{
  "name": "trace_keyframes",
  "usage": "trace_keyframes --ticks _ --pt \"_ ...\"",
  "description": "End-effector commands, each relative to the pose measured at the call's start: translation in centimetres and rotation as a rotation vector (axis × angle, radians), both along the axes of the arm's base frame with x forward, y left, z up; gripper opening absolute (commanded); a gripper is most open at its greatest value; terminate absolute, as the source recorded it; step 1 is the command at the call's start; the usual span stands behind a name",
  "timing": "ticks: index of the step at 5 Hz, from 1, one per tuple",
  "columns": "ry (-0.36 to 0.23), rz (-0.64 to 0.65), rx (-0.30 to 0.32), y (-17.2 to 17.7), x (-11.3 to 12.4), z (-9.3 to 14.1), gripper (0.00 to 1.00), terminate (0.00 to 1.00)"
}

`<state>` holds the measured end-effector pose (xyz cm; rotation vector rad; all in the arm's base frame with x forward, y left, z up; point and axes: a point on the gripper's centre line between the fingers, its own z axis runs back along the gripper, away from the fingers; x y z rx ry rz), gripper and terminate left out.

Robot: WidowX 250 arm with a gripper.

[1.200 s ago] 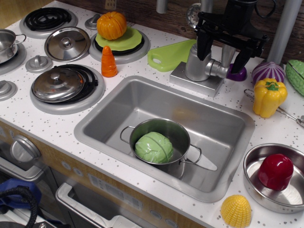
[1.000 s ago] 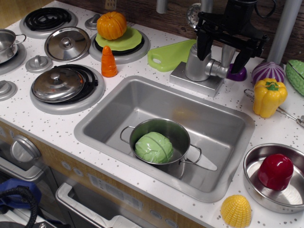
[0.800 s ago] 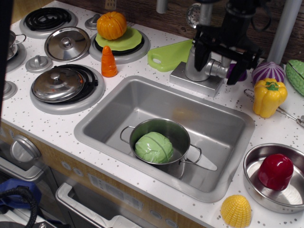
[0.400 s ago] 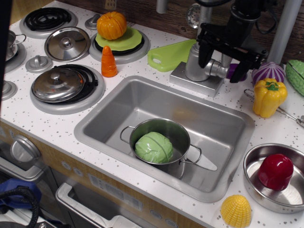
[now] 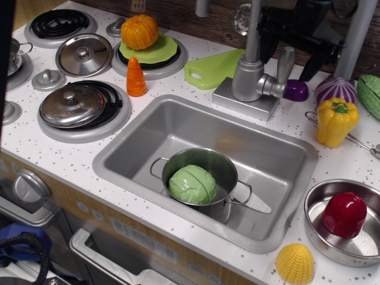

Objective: Turn lever vertical to front

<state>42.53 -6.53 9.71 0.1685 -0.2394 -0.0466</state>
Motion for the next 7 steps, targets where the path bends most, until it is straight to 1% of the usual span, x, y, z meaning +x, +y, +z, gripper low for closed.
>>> trace_keyframes --ticks 1,2,3,4,5,6,7 --pt "-0.104 0.007 -0.017 0.6 1.9 2.4 1.0 0.0" --pt "-0.115 -0.002 -0.028 0.7 2.3 2.2 1.0 0.0" --pt "-0.102 0.003 -0.044 0.7 2.8 2.0 1.0 0.0" --pt "-0.093 0.028 -0.048 0.4 2.5 1.9 0.0 0.0" --pt "-0.067 0.055 -0.074 0.1 1.6 1.6 0.0 0.0" --pt "-0.048 0.117 -0.086 -1.0 -0.6 1.1 0.0 0.0" --pt "-0.019 0.153 -0.087 -1.2 -2.3 0.7 0.0 0.0"
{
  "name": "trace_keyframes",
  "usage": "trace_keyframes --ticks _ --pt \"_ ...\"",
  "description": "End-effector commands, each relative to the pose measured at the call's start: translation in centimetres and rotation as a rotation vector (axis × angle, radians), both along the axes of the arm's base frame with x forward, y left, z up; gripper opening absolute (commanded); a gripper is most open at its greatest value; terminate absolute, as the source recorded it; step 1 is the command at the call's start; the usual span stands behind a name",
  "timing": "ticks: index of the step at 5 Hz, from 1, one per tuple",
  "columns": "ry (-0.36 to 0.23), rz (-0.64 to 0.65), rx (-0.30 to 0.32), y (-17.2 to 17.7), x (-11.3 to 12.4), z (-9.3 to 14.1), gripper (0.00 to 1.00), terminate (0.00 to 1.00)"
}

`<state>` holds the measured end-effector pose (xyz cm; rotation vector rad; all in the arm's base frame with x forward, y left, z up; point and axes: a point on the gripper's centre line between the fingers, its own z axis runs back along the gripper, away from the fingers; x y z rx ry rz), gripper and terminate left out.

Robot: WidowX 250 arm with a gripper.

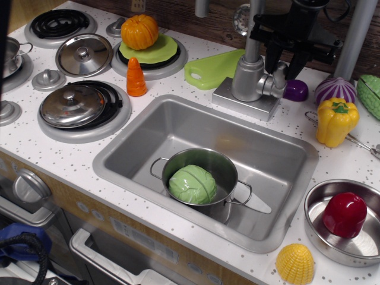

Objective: Turn lever vertical to front

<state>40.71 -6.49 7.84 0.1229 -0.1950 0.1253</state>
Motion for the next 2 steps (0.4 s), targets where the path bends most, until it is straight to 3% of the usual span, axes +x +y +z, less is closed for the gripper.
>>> trace_keyframes --ticks 1,2 --pt "-0.011 0.012 -0.048 -1.2 -1.3 1.5 0.0 0.0" --pt "0.003 0.022 -0.08 -1.0 -1.5 0.2 0.0 0.0"
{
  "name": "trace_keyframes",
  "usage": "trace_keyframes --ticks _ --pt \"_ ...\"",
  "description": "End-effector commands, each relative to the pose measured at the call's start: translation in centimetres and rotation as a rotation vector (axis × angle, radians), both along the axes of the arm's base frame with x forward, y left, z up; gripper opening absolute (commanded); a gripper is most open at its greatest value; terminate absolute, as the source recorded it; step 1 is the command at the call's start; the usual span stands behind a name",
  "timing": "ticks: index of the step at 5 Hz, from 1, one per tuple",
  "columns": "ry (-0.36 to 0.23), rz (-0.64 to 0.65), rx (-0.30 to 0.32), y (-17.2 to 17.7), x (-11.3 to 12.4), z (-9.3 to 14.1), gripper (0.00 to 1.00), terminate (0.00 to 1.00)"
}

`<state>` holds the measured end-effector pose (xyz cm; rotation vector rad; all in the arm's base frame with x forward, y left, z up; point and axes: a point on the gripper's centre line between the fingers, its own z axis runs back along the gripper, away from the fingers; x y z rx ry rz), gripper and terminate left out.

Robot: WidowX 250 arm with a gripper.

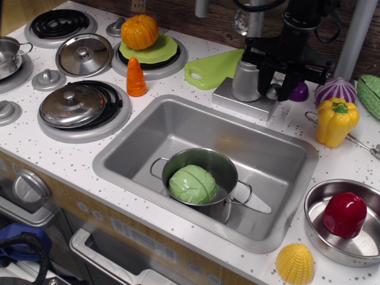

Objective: Turn lever vertical to front

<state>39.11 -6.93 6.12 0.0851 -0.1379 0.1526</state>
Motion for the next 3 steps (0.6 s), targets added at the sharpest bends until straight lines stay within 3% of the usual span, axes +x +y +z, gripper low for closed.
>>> trace_keyframes --ticks 1,3 --pt "-0.039 -0.011 -0.052 -0.1 0.4 1.0 0.0 0.0" --pt "-0.047 -0.024 -0.07 0.6 1.0 -1.4 0.0 0.0"
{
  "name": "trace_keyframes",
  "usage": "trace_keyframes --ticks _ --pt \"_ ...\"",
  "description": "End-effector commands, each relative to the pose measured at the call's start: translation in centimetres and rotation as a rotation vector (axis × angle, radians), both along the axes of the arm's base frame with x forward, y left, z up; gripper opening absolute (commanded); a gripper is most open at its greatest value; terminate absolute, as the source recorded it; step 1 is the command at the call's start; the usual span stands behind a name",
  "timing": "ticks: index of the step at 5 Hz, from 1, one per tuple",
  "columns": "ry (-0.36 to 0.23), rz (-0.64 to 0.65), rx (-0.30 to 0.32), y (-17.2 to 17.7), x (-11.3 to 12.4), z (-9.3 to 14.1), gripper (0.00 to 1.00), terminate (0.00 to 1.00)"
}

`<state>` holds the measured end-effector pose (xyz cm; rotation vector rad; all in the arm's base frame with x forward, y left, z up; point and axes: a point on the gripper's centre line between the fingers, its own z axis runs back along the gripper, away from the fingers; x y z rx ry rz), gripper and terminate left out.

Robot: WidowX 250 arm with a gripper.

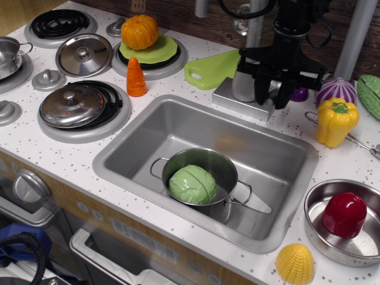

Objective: Turn lever vertical to front

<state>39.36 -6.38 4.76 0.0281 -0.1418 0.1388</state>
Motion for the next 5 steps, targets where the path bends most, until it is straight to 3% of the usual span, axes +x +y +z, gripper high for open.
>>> trace_keyframes --ticks 1,2,3,4,5 --pt "-0.043 -0.007 -0.013 0.1 0.8 -0.6 0.0 0.0" --pt "-0.038 -0.018 -0.005 0.3 1.0 -0.6 0.0 0.0" --pt "-0.033 -0.02 0.018 0.1 0.8 0.7 1.0 0.0" --pt "-0.033 -0.02 0.018 0.1 0.8 0.7 1.0 0.0" --pt "-0.033 -0.02 0.018 0.1 0.8 0.7 1.0 1.0"
